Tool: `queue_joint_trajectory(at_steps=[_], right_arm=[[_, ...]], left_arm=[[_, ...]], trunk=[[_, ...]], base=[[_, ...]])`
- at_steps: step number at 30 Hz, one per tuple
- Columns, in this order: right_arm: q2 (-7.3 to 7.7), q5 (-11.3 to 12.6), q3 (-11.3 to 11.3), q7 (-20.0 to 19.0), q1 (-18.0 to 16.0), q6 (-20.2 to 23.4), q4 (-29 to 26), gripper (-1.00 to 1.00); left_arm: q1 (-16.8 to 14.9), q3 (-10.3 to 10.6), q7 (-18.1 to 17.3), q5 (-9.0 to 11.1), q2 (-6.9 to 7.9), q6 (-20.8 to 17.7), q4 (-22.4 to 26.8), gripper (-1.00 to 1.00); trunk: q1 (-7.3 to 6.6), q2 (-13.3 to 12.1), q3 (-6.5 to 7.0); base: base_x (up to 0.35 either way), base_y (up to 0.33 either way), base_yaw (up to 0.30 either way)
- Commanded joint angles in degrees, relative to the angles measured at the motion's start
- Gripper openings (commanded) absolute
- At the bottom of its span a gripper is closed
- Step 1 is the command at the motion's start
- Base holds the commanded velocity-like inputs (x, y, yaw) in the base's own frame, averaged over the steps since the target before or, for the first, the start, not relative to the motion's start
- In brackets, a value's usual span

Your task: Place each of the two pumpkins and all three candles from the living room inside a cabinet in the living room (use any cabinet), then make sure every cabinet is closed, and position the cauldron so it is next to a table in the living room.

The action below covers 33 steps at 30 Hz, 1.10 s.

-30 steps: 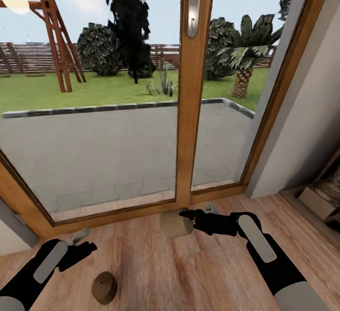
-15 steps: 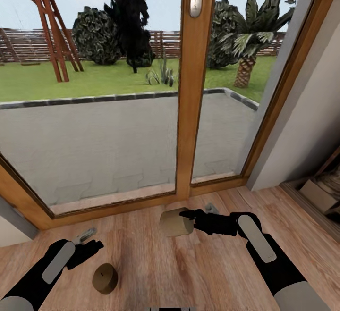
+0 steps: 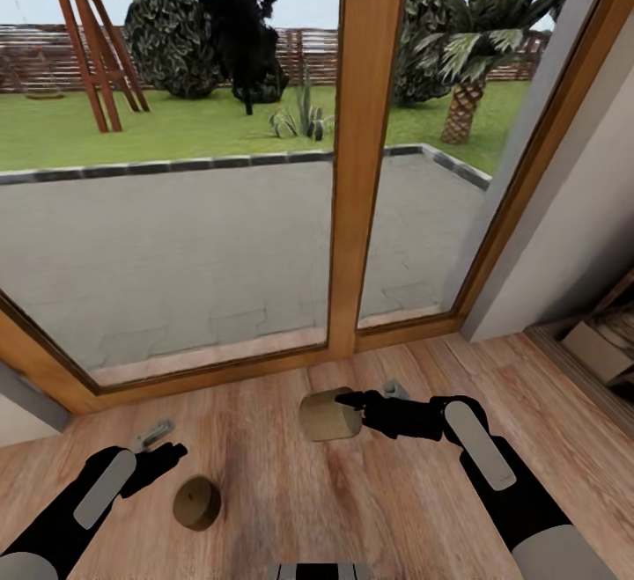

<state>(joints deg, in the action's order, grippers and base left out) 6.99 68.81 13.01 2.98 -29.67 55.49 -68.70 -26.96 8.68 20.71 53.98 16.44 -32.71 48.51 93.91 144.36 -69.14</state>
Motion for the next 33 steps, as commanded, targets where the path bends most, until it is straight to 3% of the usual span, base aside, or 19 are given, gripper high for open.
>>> queue_joint_trajectory(at_steps=[1,22,27,33], right_arm=[[-0.08,0.5,0.1,0.4,0.0,0.1,0.4,-1.00],[-0.29,0.5,0.1,0.3,0.0,0.0,2.3,-1.00],[-0.23,0.5,0.1,0.3,0.0,0.0,2.2,-1.00],[-0.27,0.5,0.1,0.3,0.0,0.0,2.2,-1.00]], left_arm=[[0.0,0.3,0.6,0.6,-0.01,0.0,0.1,1.00],[0.0,0.7,0.5,0.5,-0.70,0.0,0.1,1.00],[0.0,0.6,0.1,-2.1,-0.82,0.0,0.1,1.00],[0.0,0.8,-0.3,-4.2,-2.58,0.0,0.3,1.00]], trunk=[[0.01,0.0,-0.28],[0.55,0.3,-4.93],[0.68,0.4,-6.04],[0.84,0.5,-7.37]], base=[[0.000,0.000,0.000],[0.000,0.000,0.000],[0.000,0.000,0.000],[0.000,0.000,0.000]])
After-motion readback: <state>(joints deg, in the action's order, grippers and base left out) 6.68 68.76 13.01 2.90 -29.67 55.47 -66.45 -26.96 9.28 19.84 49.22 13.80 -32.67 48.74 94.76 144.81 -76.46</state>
